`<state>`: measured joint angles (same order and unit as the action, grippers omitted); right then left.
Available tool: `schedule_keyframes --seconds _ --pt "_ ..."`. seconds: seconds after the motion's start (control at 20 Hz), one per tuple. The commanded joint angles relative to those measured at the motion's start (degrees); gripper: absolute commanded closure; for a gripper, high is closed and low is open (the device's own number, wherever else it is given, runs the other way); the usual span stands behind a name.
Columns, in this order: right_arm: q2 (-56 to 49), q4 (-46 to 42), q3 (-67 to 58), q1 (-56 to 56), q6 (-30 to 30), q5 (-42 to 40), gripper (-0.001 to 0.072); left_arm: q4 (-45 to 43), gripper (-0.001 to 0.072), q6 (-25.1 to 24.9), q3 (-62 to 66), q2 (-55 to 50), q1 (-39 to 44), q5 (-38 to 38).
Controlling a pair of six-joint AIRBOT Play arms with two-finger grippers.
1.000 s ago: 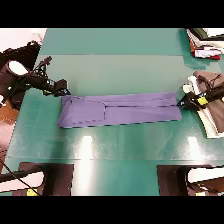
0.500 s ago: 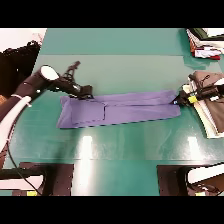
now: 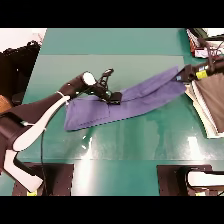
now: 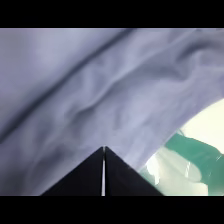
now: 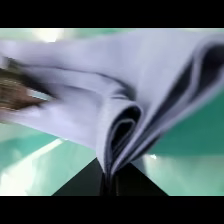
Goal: Fold the shirts.
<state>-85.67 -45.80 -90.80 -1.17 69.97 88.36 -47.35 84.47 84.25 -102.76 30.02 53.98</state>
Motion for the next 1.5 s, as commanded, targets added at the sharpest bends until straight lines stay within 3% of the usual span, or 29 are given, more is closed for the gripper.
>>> schedule_keyframes --seconds 0.0,0.4,0.55,0.95,1.15,1.2,1.25,1.3,1.45 --pt "2.99 8.85 -5.97 5.09 3.28 0.09 0.0694 0.11 0.0685 2.62 4.13 -4.81 2.49 0.57" --pt "2.73 9.68 -10.25 15.61 4.13 -1.84 0.0694 -1.53 0.0685 3.43 4.26 -5.20 2.43 0.63" --pt "2.64 10.23 -10.25 18.56 3.39 -3.37 0.0694 -1.97 0.0686 2.03 6.54 -4.31 0.37 5.99" --pt "-0.50 10.29 -10.27 32.79 0.74 -14.75 0.0694 -21.92 0.0685 0.35 6.78 16.09 -15.45 20.55" --pt "-8.74 10.29 -10.27 46.40 -3.89 -25.62 0.0685 -28.65 0.0684 0.39 6.78 26.14 -25.24 21.88" --pt "-10.67 10.29 -10.27 49.18 -5.44 -27.43 0.0570 -28.87 0.0684 0.39 6.78 27.80 -27.21 21.88" --pt "-12.24 10.27 -10.27 51.43 -6.05 -28.96 0.0359 -28.85 0.0685 0.42 6.78 29.18 -29.03 21.90" --pt "-13.49 10.23 -10.27 53.18 -6.10 -30.27 0.0225 -28.85 0.0684 0.42 6.78 30.12 -30.36 21.92" --pt "-13.84 6.84 -10.27 53.59 -5.97 -29.53 0.0269 -28.76 0.0684 0.61 6.75 30.93 -32.20 22.21"
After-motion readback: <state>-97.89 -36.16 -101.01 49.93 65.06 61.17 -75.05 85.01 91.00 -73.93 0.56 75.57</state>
